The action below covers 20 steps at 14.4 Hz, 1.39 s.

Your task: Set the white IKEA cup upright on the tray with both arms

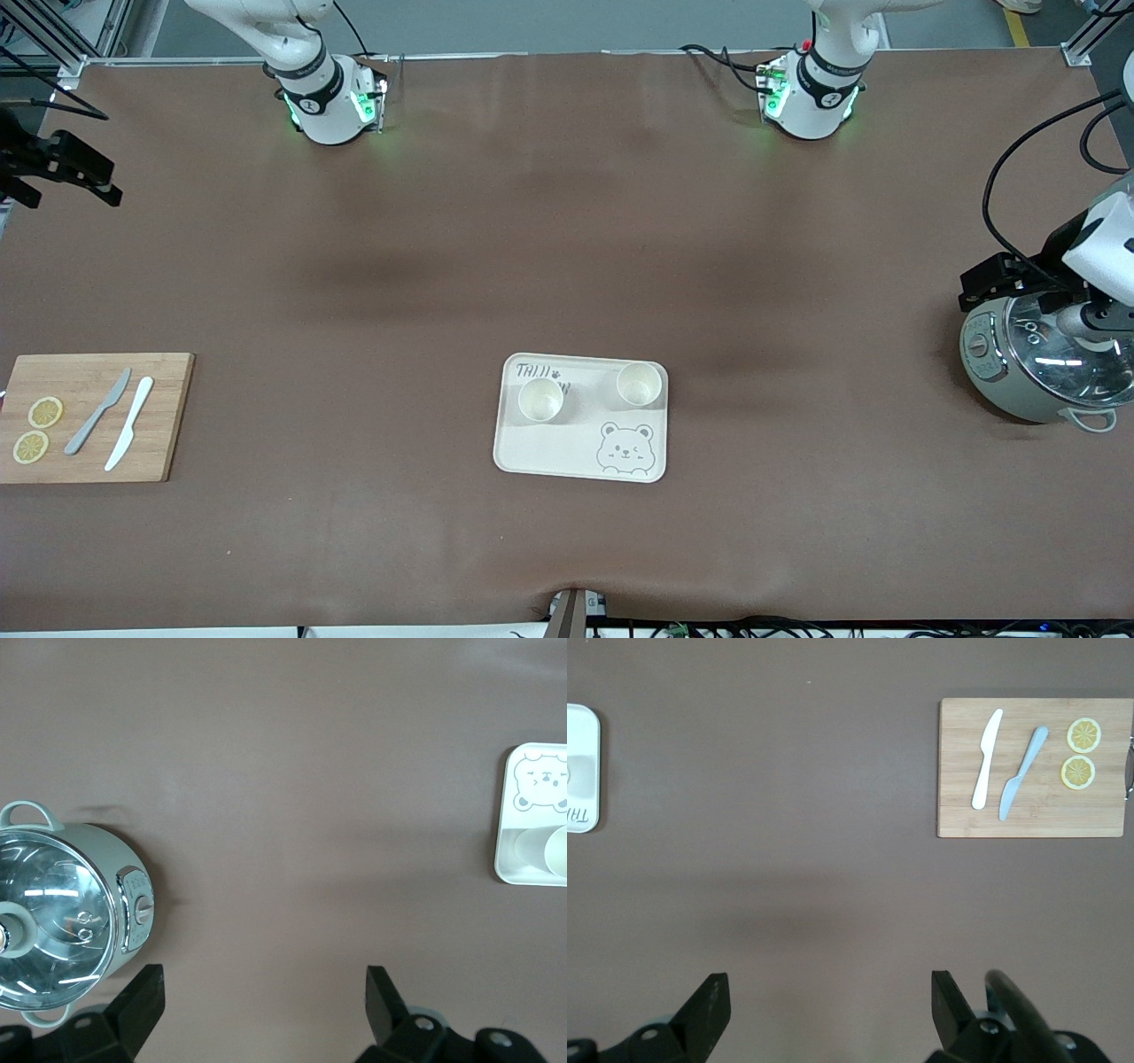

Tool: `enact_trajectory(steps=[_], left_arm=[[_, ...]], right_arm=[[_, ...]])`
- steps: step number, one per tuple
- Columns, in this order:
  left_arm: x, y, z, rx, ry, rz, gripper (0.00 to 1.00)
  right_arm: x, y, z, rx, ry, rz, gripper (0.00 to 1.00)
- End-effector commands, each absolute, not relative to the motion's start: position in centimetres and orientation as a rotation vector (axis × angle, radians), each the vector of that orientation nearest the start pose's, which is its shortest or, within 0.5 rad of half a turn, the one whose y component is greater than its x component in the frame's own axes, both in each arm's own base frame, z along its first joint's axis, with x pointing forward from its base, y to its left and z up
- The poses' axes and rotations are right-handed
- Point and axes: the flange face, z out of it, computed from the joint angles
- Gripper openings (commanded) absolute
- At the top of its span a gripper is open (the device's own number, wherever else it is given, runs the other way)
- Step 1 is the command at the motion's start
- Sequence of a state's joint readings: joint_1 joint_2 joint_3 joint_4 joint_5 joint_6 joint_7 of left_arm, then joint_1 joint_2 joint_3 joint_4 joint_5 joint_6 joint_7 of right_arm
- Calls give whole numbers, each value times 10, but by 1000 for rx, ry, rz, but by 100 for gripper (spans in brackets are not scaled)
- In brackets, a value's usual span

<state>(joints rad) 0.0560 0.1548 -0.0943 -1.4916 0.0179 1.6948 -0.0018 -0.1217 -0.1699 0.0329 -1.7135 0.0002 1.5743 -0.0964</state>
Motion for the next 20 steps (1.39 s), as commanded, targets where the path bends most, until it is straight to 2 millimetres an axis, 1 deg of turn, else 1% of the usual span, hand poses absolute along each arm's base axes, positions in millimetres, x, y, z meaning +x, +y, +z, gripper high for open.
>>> enact_trajectory(steps=[1,5,9,11,13,16,20], left_arm=[[612,-16,587,-3144,86,-78,100],[612,-16,587,-3144,86,-76,100],[612,-16,586,-3144,86,-73,100],[611,-20,585,-3145,93,-71,100],[611,-19,586,-3145,91,-73,100],[611,-19,585,-3145,91,-71,100],[611,-20,584,-3145,93,-69,100]], right_arm=[[499,-47,652,-3155,15,-39,100],[498,-46,658,-3151,13,-59,100],[499,-47,657,-3149,13,-59,100],[499,-47,656,-3148,15,-57,100],[500,-43,656,-3134,9,-61,100],[499,-43,670,-3125,18,-101,100],[497,-47,674,-3126,22,-96,100]])
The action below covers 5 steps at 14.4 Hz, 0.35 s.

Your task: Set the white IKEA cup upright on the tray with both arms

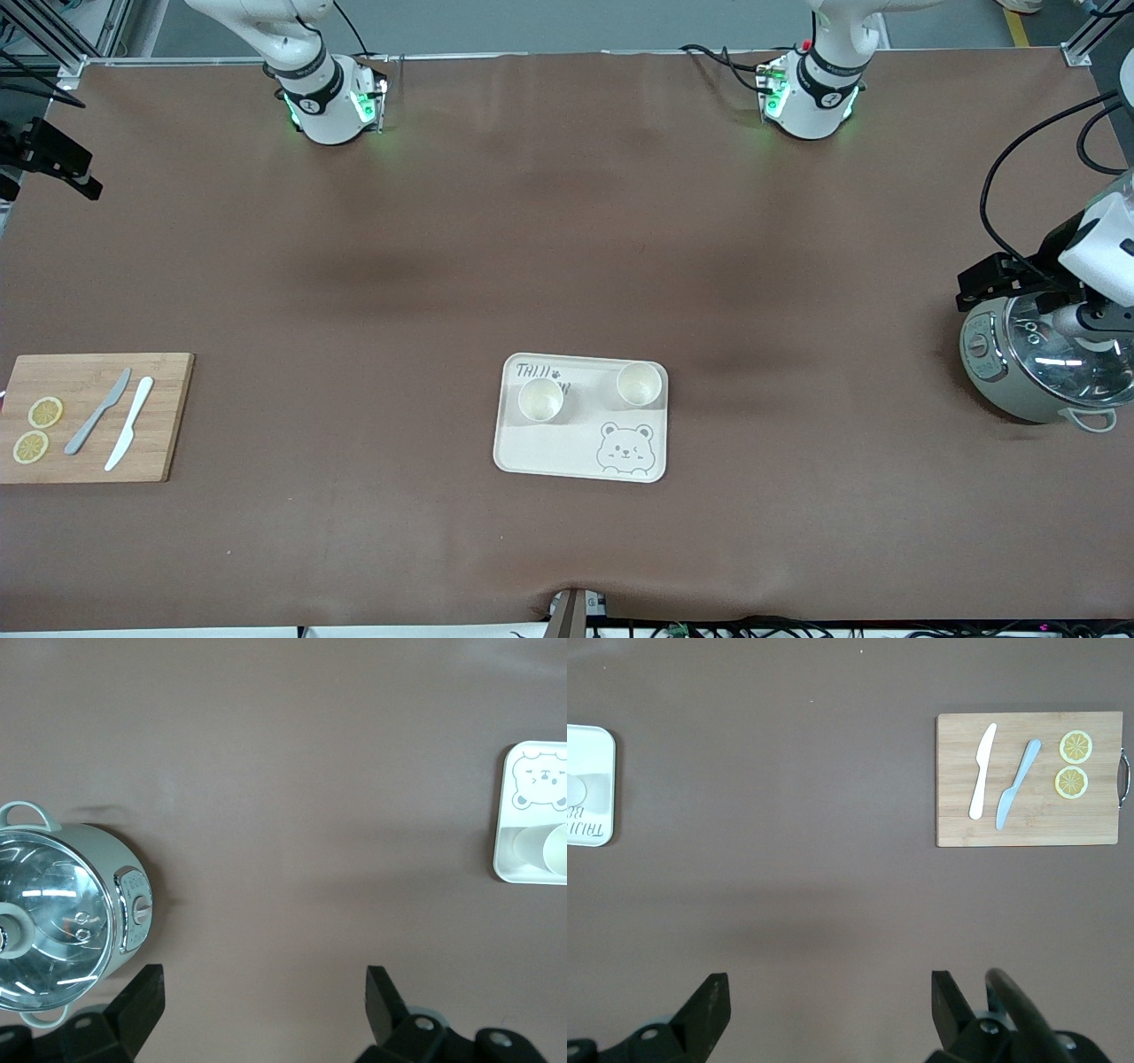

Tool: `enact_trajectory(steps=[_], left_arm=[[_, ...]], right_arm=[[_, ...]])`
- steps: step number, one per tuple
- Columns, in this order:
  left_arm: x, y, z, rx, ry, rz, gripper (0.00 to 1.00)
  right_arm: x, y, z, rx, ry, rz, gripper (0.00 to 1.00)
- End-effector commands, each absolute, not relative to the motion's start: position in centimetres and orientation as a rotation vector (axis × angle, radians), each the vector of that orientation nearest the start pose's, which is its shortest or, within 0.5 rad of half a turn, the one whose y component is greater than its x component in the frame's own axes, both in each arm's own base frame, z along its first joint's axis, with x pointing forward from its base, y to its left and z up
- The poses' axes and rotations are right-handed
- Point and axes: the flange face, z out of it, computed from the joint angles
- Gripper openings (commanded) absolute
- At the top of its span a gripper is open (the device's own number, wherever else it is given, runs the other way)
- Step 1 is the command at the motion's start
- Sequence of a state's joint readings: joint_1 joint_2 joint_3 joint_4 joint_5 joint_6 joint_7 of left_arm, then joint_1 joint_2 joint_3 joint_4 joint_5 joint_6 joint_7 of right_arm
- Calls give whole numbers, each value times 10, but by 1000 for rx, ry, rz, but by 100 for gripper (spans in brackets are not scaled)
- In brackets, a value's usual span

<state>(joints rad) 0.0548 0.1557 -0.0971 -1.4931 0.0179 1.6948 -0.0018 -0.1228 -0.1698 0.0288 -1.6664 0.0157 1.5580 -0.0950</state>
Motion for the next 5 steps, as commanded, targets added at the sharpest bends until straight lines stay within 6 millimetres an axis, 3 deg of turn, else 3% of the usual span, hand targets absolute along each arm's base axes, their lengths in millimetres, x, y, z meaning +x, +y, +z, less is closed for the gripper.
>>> enact_trajectory(steps=[1,5], left_arm=[[611,-20,584,-3145,93,-69,100],[611,-21,584,-3145,96,-69,100]], right_arm=[[497,-47,674,-3126,20,-96,100],[497,-52,673,-3126,32,-96,100]])
